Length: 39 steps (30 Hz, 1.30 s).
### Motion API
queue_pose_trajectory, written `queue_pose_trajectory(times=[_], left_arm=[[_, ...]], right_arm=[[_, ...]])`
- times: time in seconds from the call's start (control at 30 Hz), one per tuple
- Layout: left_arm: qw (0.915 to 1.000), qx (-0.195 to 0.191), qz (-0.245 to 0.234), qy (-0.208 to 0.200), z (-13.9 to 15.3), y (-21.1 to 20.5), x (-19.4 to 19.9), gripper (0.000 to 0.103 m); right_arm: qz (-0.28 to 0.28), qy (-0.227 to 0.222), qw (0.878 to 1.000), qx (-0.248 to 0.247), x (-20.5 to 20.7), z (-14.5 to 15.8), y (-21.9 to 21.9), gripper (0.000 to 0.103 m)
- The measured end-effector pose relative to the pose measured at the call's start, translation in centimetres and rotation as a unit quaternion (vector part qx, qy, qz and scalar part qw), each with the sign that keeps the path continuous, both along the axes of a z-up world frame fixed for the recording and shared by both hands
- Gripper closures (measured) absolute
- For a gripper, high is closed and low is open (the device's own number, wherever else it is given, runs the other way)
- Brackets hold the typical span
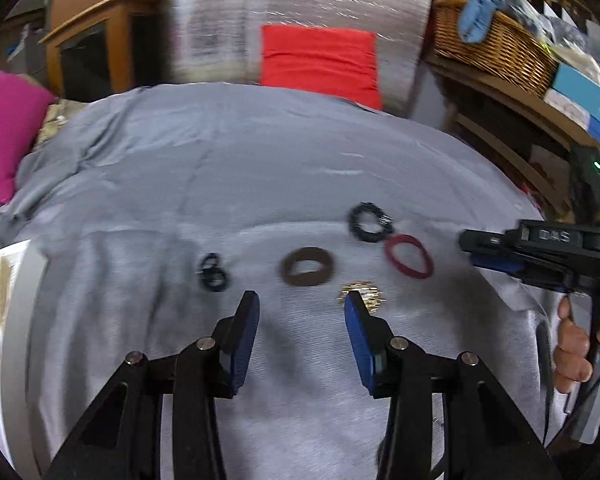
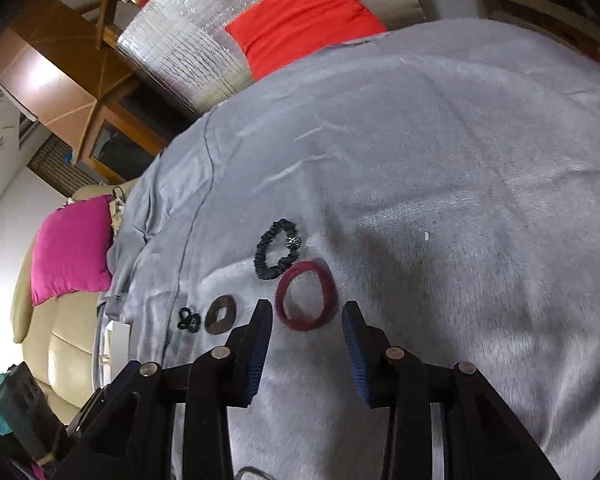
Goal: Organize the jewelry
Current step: 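Grasp the red hair tie with the right tool while the left tool grasps the gold brooch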
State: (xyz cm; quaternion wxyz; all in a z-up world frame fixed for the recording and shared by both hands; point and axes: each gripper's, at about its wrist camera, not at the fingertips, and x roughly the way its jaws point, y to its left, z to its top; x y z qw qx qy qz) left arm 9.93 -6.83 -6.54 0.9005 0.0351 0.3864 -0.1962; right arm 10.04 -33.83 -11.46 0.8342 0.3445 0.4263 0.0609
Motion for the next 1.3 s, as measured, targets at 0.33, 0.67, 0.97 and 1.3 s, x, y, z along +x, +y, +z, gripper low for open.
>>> queue_pose_trajectory(times=[0.33, 0.67, 0.97, 1.3], left_arm=[[0.9962, -0.016, -0.067, 0.052, -2.2, -3.1, 2.1, 0.058], [0.9909, -0.004, -0.100, 0.090, -4.3, -4.6, 3.6, 0.073], [0.9876, -0.019, -0.120, 0.100, -4.5, -5.4, 3.4, 0.083], [0.9930, -0.003, -0.092, 0.075, -3.9, -5.4, 3.5, 0.054]], right_arm=[[0.015, 0.025, 0.999, -0.026, 4.0, -1.8, 1.3, 0.069], [0.027, 0.042, 0.996, -0.071, 5.1, -2.9, 2.0, 0.094], [0.012, 0.021, 0.997, -0.079, 4.0, -1.7, 1.6, 0.096], [0.005, 0.027, 0.997, -0.068, 3.8, -2.0, 0.9, 0.096]])
